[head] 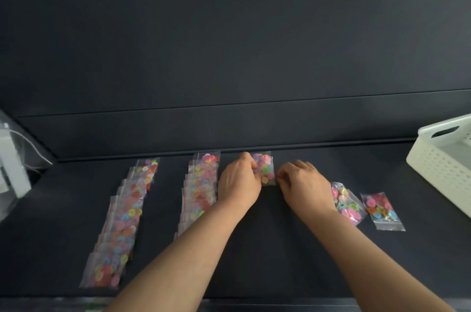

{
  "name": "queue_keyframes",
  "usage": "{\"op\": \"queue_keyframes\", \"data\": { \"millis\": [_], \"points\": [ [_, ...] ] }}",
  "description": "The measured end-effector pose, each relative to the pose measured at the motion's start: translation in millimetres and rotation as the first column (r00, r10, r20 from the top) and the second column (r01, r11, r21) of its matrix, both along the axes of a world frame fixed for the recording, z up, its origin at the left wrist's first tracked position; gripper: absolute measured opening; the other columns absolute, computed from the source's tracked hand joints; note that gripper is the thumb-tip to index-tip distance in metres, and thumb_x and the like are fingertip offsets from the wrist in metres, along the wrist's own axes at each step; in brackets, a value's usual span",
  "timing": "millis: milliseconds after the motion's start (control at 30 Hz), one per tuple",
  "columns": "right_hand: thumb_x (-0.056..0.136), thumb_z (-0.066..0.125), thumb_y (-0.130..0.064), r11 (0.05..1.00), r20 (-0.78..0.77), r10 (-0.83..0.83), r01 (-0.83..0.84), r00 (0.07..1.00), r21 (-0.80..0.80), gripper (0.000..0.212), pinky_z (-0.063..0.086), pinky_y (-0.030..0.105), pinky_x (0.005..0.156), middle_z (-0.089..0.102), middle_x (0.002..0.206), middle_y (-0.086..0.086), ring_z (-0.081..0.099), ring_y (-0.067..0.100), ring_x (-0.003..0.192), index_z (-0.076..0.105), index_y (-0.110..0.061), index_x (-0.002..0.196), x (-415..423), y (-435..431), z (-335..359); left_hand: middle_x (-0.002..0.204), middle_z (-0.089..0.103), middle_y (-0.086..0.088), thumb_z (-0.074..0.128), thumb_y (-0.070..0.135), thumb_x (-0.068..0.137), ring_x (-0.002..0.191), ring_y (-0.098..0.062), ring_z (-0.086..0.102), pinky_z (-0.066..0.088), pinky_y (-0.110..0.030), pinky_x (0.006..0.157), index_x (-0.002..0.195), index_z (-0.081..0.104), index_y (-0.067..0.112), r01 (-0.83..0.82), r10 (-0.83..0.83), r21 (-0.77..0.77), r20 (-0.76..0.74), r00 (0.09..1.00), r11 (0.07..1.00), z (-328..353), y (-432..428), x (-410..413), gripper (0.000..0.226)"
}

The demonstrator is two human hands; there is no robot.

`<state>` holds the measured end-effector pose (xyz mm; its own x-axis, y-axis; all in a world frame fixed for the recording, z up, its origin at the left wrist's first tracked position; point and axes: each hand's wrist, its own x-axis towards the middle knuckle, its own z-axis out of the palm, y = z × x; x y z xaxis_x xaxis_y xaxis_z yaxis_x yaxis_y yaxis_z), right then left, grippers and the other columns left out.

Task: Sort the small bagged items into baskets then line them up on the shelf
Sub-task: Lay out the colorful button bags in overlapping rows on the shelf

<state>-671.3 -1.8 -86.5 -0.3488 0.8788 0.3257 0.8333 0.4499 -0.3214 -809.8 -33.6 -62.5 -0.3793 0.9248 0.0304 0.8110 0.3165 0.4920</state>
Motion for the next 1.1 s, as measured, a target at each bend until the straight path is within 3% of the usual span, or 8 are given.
{"op": "queue_keyframes", "data": {
  "millis": [133, 267, 400, 533, 733, 900, 1033, 1100],
  "points": [
    [0.066, 0.08, -0.012, 0.992, 0.139, -0.041, 0.024, 0.989, 0.122, 0.017, 0.036, 0.029, 0.049, 0.059, 0.065, -0.003, 0.057, 0.023, 0.062, 0.068, -0.023, 0.07, 35, -7, 2, 0.107, 0.069, 0.006, 0.062, 0.03, 0.092, 0.103, -0.018, 0.062, 0.048, -0.031, 0.084, 0.104, 0.063, 0.024, 0.14, -0.139, -0.016, 0.047, 0.989, 0.99, 8, 3, 31, 0.014],
    [0.066, 0.077, -0.01, 0.982, 0.191, -0.182, 0.168, 0.965, 0.085, 0.024, 0.037, 0.032, 0.061, 0.066, 0.081, -0.002, 0.06, 0.026, 0.079, 0.071, -0.024, 0.084, 81, -11, 7, 0.108, 0.069, 0.007, 0.063, 0.031, 0.092, 0.105, -0.016, 0.061, 0.048, -0.031, 0.088, 0.104, 0.065, 0.026, 0.228, -0.225, -0.061, 0.05, 0.973, 0.972, 9, 6, 67, 0.014],
    [0.087, 0.062, -0.034, 0.981, 0.11, -0.193, 0.195, 0.975, -0.004, 0.017, 0.037, 0.035, 0.076, 0.065, 0.101, -0.005, 0.055, 0.023, 0.102, 0.067, -0.028, 0.102, 119, -19, 8, 0.12, 0.062, 0.003, 0.06, 0.034, 0.094, 0.112, -0.02, 0.058, 0.05, -0.037, 0.09, 0.121, 0.059, 0.024, 0.261, -0.261, -0.088, 0.017, 0.965, 0.961, 5, 11, 100, 0.029],
    [0.086, 0.055, -0.053, 0.983, 0.175, -0.148, 0.165, 0.973, -0.086, 0.028, 0.036, 0.033, 0.079, 0.059, 0.107, -0.01, 0.05, 0.016, 0.106, 0.064, -0.036, 0.107, 137, -24, 7, 0.134, 0.05, -0.002, 0.053, 0.032, 0.098, 0.124, -0.023, 0.047, 0.045, -0.038, 0.094, 0.137, 0.048, 0.023, 0.26, -0.267, -0.151, -0.031, 0.963, 0.954, 0, 19, 120, 0.04],
    [0.088, 0.052, -0.05, 0.962, 0.24, -0.195, 0.233, 0.951, -0.14, 0.032, 0.036, 0.033, 0.085, 0.056, 0.116, -0.01, 0.046, 0.016, 0.112, 0.058, -0.036, 0.116, 159, -21, 16, 0.116, 0.057, 0.002, 0.06, 0.03, 0.094, 0.11, -0.021, 0.05, 0.046, -0.035, 0.083, 0.101, 0.062, 0.024, 0.222, -0.225, -0.118, -0.014, 0.974, 0.968, 5, 21, 133, 0.008],
    [0.082, 0.065, -0.05, 0.942, -0.169, -0.136, 0.074, 0.976, -0.326, 0.056, 0.045, 0.031, 0.088, 0.059, 0.119, -0.005, 0.053, 0.016, 0.111, 0.054, -0.022, 0.129, 149, -11, 25, 0.087, 0.058, 0.012, 0.062, 0.015, 0.092, 0.08, -0.007, 0.055, 0.042, -0.021, 0.064, 0.096, 0.058, 0.024, 0.291, -0.296, 0.056, 0.261, 0.919, 0.955, 20, 13, 132, 0.011],
    [0.087, 0.066, -0.037, 0.862, -0.474, -0.156, -0.116, 0.867, -0.494, 0.016, 0.057, 0.032, 0.059, 0.071, 0.081, -0.006, 0.059, 0.002, 0.047, 0.066, -0.023, 0.097, 137, -13, 32, 0.095, 0.064, 0.009, 0.064, 0.01, 0.089, 0.082, -0.004, 0.057, 0.046, -0.018, 0.07, 0.11, 0.055, 0.024, 0.296, -0.298, 0.065, 0.382, 0.875, 0.953, 26, 7, 125, 0.026],
    [0.089, 0.063, -0.034, 0.858, -0.521, -0.173, -0.131, 0.836, -0.496, 0.01, 0.056, 0.033, 0.06, 0.071, 0.074, -0.007, 0.055, -0.002, 0.041, 0.067, -0.025, 0.088, 133, -13, 31, 0.096, 0.065, 0.009, 0.066, 0.011, 0.088, 0.084, -0.004, 0.057, 0.045, -0.017, 0.07, 0.115, 0.054, 0.023, 0.264, -0.265, 0.062, 0.418, 0.869, 0.963, 25, 4, 121, 0.032]
  ]
}}
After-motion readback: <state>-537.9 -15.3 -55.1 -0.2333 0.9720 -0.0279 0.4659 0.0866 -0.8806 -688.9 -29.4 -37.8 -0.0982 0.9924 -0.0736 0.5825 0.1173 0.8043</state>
